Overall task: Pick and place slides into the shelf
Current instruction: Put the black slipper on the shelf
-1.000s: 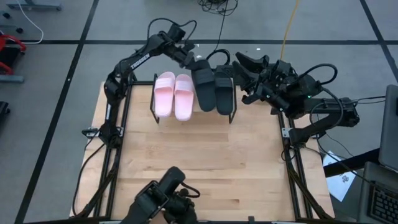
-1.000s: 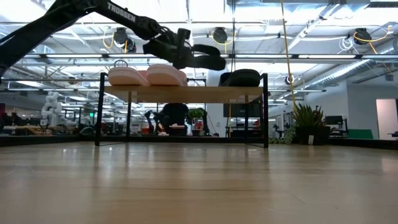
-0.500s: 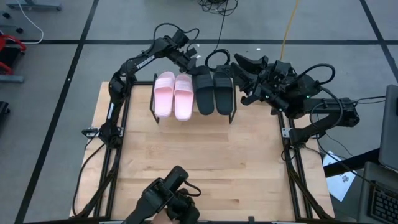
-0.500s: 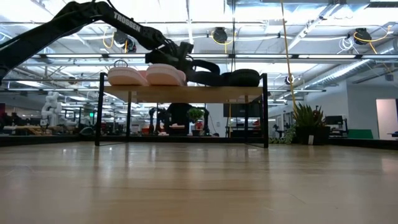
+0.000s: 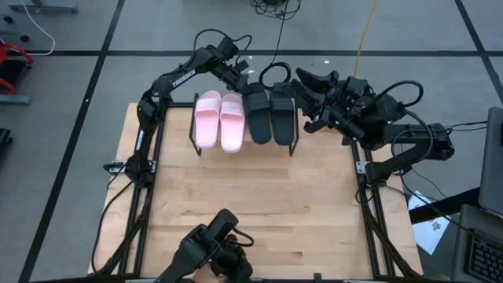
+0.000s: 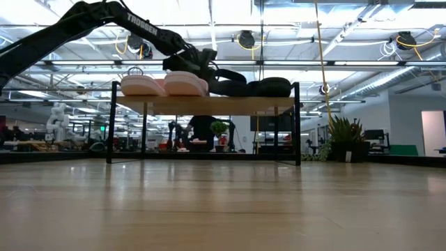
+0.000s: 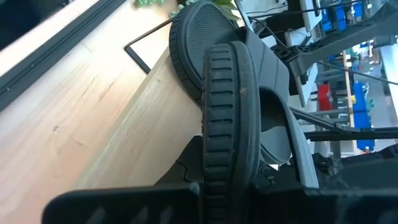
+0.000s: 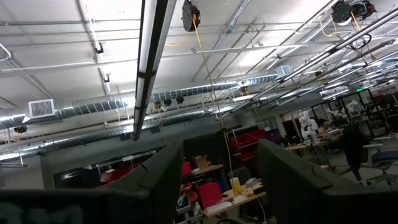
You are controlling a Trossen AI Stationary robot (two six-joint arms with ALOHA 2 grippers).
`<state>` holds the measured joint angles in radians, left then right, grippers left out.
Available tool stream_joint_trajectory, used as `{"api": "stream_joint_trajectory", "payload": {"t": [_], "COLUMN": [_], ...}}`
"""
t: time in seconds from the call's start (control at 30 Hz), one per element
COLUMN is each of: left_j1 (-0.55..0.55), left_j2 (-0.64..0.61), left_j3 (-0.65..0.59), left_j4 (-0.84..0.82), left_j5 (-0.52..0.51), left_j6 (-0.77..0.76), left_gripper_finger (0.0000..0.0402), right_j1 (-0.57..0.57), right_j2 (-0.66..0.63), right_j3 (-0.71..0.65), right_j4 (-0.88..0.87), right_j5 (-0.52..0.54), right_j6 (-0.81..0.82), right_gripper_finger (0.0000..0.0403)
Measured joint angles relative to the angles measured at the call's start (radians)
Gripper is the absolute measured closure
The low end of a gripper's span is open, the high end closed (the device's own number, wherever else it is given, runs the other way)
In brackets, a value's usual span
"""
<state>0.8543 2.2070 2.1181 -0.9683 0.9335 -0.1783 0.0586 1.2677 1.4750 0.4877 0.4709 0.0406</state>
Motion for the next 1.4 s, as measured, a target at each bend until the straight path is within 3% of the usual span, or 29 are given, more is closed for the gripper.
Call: {"api": "stream_joint_trajectory", "payload": {"t": [0.9, 1.13, 1.4], "left_j1": [-0.013, -0.016, -0.012], "left_j2": [0.061, 0.061, 0.063], "left_j3": [0.001, 0.000, 0.000], "left_j4": [0.043, 0.052, 0.054], "left_j5": [0.067, -0.023, -0.072], "left_j6": [0.030, 0.036, 0.077], "left_gripper_finger": [0.0377, 0.0324, 0.0314], "right_j1": [-0.019, -0.025, -0.034], "right_j2": [0.023, 0.023, 0.023], "right_j3": [0.001, 0.001, 0.001], "right_j4": [0.007, 0.008, 0.008], "right_j5": [0.001, 0.001, 0.001], "right_j6": [0.070, 0.062, 0.056], "right_gripper_finger": [0.0209, 0.0209, 0.0209]}}
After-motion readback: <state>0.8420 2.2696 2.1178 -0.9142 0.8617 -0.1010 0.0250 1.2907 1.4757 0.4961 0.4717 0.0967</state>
